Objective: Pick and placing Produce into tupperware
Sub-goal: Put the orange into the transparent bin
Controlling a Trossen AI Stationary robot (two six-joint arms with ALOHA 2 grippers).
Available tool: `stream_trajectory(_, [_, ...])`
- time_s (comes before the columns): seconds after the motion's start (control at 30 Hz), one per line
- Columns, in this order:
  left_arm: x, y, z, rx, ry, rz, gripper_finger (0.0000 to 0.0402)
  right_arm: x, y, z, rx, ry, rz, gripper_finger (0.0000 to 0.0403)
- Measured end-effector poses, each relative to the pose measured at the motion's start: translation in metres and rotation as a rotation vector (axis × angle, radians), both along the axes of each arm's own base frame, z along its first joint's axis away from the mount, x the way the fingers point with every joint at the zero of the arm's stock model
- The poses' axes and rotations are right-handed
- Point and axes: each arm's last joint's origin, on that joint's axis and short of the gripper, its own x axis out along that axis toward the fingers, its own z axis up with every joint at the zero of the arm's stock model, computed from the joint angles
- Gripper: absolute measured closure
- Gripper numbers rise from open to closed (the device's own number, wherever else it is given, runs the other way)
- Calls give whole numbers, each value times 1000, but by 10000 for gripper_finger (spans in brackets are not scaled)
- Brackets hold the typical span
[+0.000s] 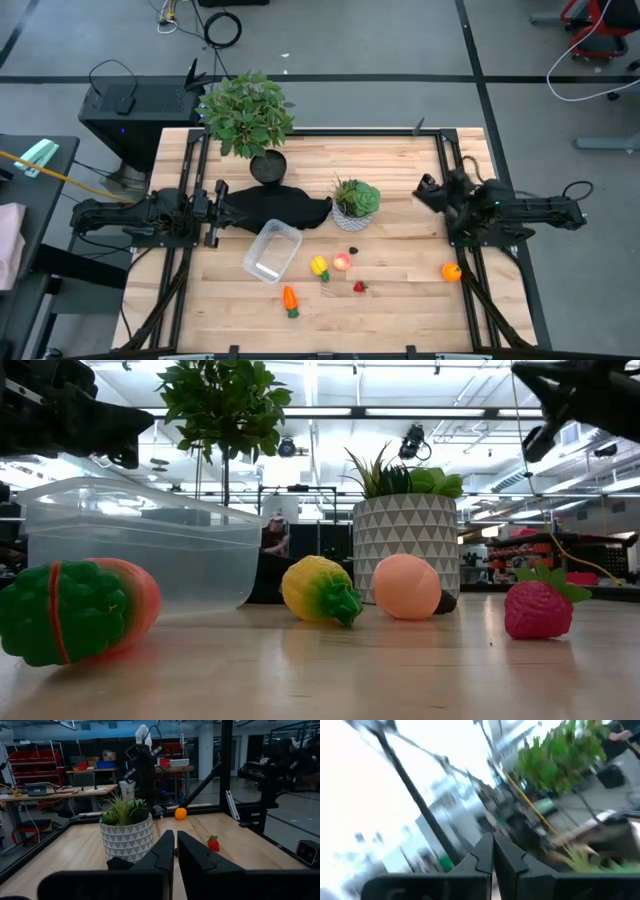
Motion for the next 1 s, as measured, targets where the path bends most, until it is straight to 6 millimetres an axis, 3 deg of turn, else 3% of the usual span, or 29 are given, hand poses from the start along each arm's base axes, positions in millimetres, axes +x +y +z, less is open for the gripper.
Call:
stream_trajectory(0.23, [0,0,0,2,1,1,371,-6,-7,10,329,-154,-86,385])
stream_trajectory(0.67, [0,0,0,38,-2,5,376,-6,-9,17,286,-146,-188,385])
stream_trajectory(0.83, [0,0,4,81,-42,11,377,8,-6,57,224,2,-132,385])
stream_trajectory(1.0, [-3,1,16,81,-176,29,370,51,-2,123,35,212,-41,385])
